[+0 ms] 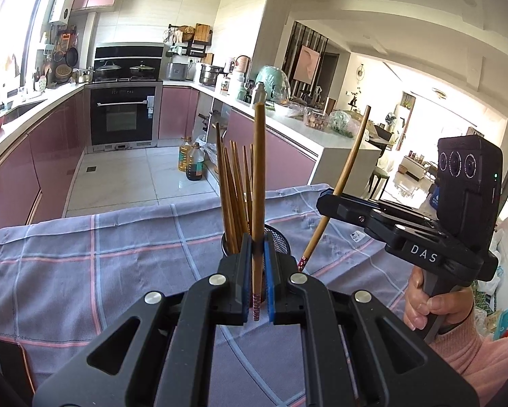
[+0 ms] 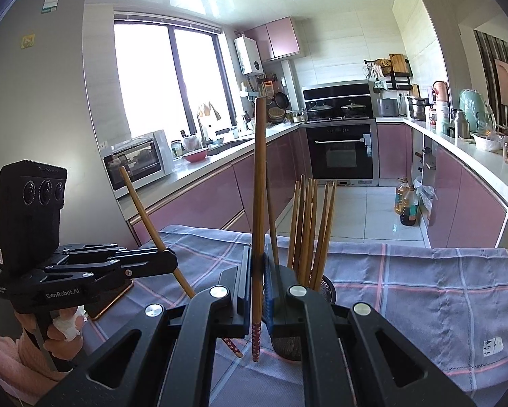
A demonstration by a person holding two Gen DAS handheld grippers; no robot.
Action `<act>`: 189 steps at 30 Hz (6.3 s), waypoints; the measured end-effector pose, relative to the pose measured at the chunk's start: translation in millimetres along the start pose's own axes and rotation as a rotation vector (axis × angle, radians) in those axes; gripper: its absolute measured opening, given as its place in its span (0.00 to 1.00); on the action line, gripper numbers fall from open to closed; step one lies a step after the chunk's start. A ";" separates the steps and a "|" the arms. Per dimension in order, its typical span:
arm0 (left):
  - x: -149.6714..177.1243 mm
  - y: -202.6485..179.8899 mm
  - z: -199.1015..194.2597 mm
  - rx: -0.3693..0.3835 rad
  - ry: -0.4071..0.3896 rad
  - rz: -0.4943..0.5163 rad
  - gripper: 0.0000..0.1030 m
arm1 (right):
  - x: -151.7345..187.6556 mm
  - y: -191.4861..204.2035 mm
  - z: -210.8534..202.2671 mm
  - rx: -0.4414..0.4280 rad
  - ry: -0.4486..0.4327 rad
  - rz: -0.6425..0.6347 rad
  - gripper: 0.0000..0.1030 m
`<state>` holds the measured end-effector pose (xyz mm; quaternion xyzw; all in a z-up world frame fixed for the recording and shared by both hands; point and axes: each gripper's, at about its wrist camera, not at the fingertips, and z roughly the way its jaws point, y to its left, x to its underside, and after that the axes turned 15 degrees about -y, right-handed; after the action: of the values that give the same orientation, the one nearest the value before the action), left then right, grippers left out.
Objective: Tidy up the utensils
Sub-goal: 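Lower both upright chopsticks into the mesh holder among the others, then open both tools to release the chopsticks into the holder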
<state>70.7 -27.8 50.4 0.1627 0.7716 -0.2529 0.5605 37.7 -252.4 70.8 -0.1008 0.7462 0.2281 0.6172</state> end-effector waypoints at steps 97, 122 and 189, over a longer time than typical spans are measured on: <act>-28.7 -28.7 43.1 -0.052 0.064 0.066 0.07 | 8.8 -20.2 47.8 0.071 0.058 0.024 0.06; -18.7 -26.9 60.0 -0.066 0.115 0.075 0.07 | 20.4 -28.1 61.3 0.066 0.104 0.027 0.06; 9.6 20.2 102.8 -0.140 0.139 0.025 0.26 | 34.2 -30.0 72.2 0.078 0.139 0.052 0.31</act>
<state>159.0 -70.5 12.1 0.1499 0.8223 -0.1796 0.5188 106.4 -240.6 21.6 -0.0727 0.7981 0.2072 0.5611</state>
